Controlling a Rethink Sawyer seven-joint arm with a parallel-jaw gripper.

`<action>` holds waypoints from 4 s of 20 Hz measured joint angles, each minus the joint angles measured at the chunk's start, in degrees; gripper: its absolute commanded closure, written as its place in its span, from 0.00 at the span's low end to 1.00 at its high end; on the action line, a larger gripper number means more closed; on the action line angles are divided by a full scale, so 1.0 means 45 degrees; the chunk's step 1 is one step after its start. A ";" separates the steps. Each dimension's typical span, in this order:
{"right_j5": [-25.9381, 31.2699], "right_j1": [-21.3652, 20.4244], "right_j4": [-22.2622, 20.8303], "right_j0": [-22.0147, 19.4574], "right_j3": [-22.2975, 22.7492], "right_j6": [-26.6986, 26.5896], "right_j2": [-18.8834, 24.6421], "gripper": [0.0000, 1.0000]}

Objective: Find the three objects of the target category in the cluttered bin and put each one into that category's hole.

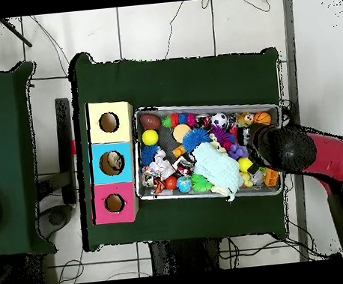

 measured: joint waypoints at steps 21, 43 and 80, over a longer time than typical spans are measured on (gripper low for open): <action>0.0011 -0.3160 0.3049 0.2691 0.3113 0.0018 -0.0527 1.00; 0.0011 -0.3958 0.5172 0.7758 0.3832 0.2559 -0.3117 1.00; -0.2307 -0.1069 0.6611 1.1516 0.3156 0.5261 -0.5401 1.00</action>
